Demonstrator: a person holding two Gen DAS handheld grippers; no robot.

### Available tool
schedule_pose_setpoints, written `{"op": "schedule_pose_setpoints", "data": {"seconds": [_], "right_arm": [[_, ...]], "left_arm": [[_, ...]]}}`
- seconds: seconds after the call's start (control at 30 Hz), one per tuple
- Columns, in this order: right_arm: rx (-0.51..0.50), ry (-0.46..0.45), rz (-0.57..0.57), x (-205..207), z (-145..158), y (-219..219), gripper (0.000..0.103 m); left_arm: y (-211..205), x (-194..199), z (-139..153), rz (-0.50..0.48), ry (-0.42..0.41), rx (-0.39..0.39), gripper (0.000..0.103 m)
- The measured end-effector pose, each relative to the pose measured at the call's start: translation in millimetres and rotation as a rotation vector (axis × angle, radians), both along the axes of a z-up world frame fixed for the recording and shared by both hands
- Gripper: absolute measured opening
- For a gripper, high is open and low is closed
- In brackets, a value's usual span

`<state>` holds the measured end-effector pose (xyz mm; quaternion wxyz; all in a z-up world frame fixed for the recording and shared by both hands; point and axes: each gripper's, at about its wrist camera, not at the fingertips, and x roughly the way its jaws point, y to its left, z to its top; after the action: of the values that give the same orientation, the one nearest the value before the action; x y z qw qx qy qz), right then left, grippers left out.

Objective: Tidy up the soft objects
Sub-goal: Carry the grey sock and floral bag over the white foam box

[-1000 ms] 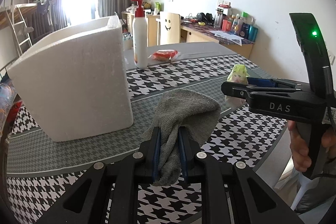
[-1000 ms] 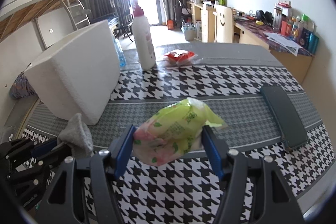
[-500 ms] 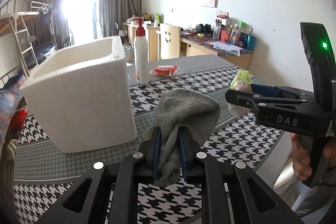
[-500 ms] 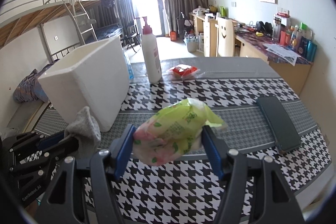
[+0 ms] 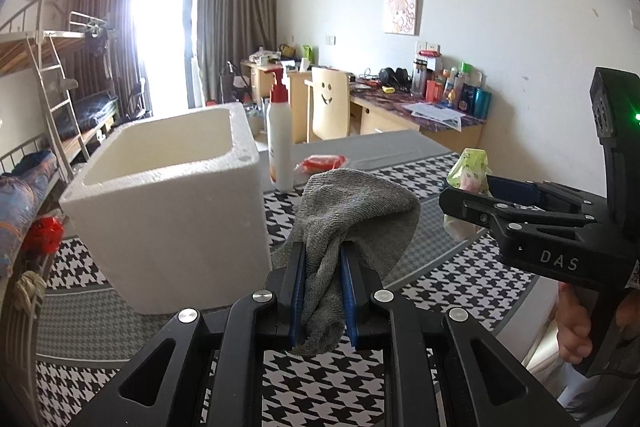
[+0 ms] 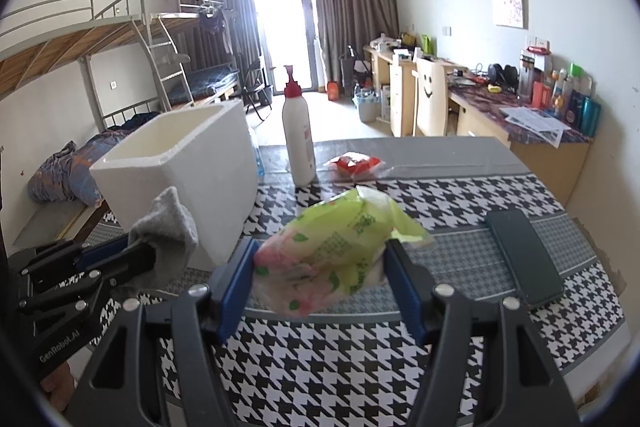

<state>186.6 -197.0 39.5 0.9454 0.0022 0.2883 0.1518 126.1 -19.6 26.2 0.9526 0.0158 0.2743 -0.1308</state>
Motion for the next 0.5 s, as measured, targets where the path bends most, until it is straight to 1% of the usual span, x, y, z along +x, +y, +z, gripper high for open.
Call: {"op": "schedule_pose_setpoints", "data": {"seconds": [0.3,0.5], "right_arm": [[0.008,-0.050,0.024,-5,17,5,0.068],[0.015,-0.075,0.031,-4,27,9,0.068]], "left_arm": [[4,-1,20,0.013,-0.052,0.004,0.018],[10,3,31,0.045,-0.072,0.004,0.018]]}}
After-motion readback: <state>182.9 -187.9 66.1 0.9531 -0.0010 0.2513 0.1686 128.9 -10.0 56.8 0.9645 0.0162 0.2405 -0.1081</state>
